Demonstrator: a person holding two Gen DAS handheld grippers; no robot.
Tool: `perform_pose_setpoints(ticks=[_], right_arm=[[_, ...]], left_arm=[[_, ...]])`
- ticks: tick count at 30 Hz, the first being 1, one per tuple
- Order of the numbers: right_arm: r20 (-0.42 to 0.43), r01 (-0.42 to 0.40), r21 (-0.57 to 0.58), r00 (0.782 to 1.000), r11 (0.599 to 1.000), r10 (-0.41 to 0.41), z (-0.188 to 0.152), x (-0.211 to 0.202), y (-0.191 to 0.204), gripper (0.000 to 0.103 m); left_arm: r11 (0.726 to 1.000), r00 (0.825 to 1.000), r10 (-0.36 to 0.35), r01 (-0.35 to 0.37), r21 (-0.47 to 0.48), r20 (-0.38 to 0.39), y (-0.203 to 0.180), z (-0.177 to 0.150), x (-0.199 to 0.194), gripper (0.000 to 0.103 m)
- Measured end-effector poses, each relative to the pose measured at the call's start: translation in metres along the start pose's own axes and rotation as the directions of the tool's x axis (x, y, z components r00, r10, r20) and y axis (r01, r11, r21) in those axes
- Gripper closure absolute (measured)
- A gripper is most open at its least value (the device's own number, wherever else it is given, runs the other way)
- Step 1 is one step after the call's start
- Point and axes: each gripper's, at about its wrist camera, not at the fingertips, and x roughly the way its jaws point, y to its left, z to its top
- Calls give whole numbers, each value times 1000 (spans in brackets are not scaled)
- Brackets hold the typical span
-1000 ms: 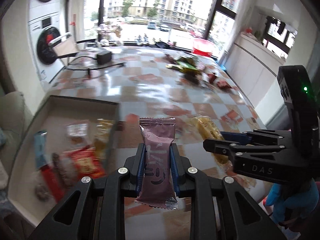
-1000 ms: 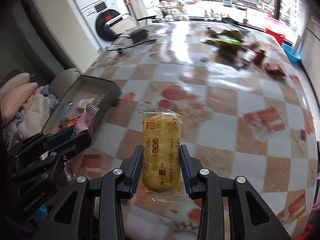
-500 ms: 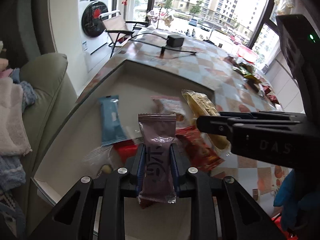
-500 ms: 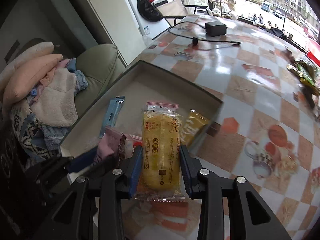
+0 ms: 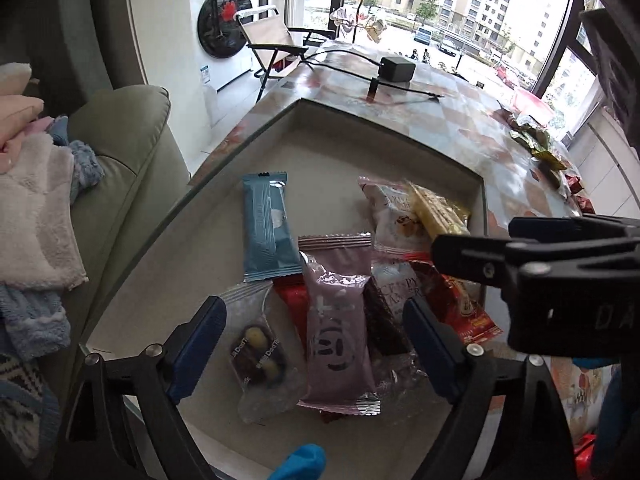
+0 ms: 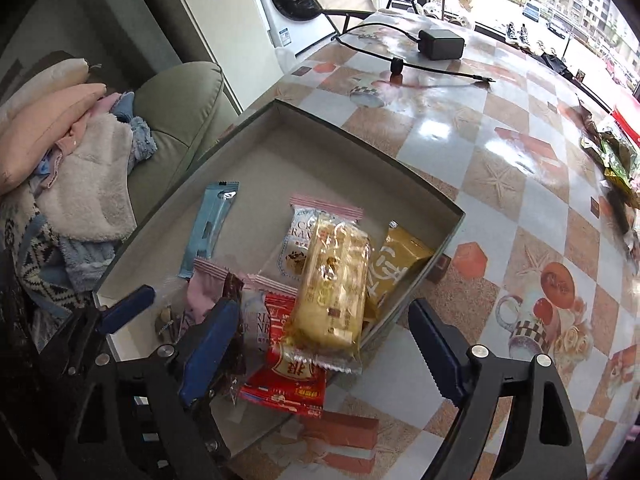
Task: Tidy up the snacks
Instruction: 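Carry pink bar with left tool while right tool carries yellow cake into tray, then open both tools over the tray and hold still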
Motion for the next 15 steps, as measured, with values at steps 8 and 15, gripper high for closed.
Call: perform_pose_setpoints(ticks=[8,15], right_arm=[[-24,9,-2,1000,1000,-9,-3,-7,2,15],[-16,11,-17,1000,1000,-12,-7,-14,5,15]], left_arm=[[999,1000,-26,26,-19,9,0,5,-15,4],[1000,1000,-6,6,-10,0,-5,4,-18,4]])
